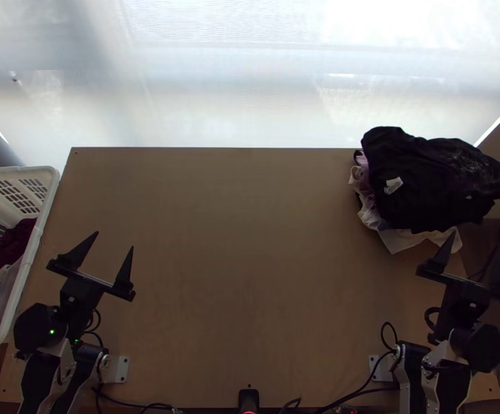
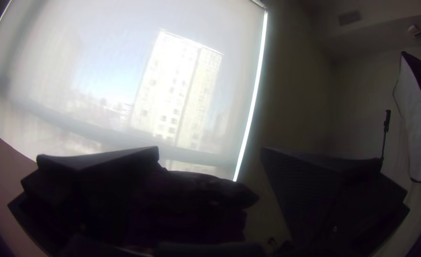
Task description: Fold the t-shirt
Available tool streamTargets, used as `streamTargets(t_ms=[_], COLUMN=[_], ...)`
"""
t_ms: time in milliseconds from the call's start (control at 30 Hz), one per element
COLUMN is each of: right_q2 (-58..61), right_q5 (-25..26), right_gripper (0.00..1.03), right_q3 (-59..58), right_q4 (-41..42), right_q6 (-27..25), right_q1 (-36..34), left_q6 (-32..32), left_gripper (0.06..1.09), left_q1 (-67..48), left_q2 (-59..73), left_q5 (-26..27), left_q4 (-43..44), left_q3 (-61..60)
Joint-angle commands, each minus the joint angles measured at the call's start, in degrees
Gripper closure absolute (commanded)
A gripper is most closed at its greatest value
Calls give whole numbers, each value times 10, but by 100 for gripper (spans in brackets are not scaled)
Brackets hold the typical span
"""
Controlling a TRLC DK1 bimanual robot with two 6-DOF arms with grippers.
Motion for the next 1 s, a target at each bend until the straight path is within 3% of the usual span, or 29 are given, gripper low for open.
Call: streamTargets(t_ms=[0, 167, 367, 533, 700, 967], right_q2=[-44, -44, -44, -44, -42, -42], right_q5=[8, 7, 7, -1, -5, -6], right_gripper=[4, 4, 4, 4, 4, 4], right_q3=[-92, -93, -94, -95, -95, -95], right_q4=[-1, -69, -128, -224, -222, -222], right_q6=[-22, 32, 7, -90, -89, -89], right_q1=[4, 17, 47, 108, 116, 110], left_q6=[13, 35, 63, 95, 107, 116], left_gripper=[10, 10, 10, 10, 10, 10], left_q1=[-1, 1, 0, -2, -4, 21], left_q2=[-89, -89, -89, -89, -88, -88], left_q5=[2, 2, 9, 23, 54, 57], left_q4=[24, 36, -41, -114, -162, -171], left_q3=[-98, -122, -124, -124, -124, -123])
